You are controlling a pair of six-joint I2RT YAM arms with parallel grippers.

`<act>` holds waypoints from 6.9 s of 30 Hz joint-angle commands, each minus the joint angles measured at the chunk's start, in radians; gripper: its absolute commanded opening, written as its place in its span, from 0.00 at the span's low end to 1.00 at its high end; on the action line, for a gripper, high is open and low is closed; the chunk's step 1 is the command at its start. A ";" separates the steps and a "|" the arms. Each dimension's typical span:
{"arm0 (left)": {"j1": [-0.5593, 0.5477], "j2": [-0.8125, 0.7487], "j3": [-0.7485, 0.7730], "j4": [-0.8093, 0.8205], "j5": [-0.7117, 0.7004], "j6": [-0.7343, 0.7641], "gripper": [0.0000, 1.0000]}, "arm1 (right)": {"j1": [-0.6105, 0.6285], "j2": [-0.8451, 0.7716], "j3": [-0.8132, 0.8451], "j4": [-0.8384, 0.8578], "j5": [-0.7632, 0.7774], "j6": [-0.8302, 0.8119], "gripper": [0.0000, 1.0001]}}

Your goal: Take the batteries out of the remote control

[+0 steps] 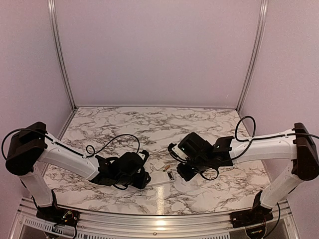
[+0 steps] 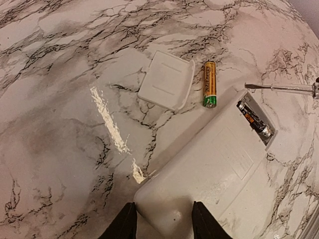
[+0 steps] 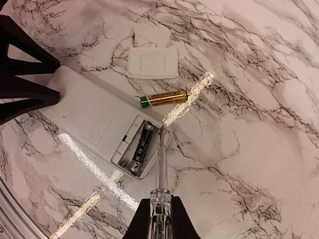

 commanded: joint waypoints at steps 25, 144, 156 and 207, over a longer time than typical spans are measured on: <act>-0.010 -0.063 -0.060 0.032 -0.029 0.130 0.75 | -0.017 -0.098 -0.160 0.140 -0.151 0.057 0.00; -0.091 -0.082 -0.104 0.295 -0.346 0.971 0.00 | -0.017 -0.162 -0.122 0.319 -0.018 0.011 0.00; -0.091 -0.092 -0.109 0.301 -0.355 0.974 0.00 | -0.017 -0.103 -0.128 0.306 -0.053 0.016 0.00; -0.068 -0.211 -0.181 0.022 -0.509 0.203 0.00 | 0.017 -0.270 -0.374 0.433 0.394 0.301 0.00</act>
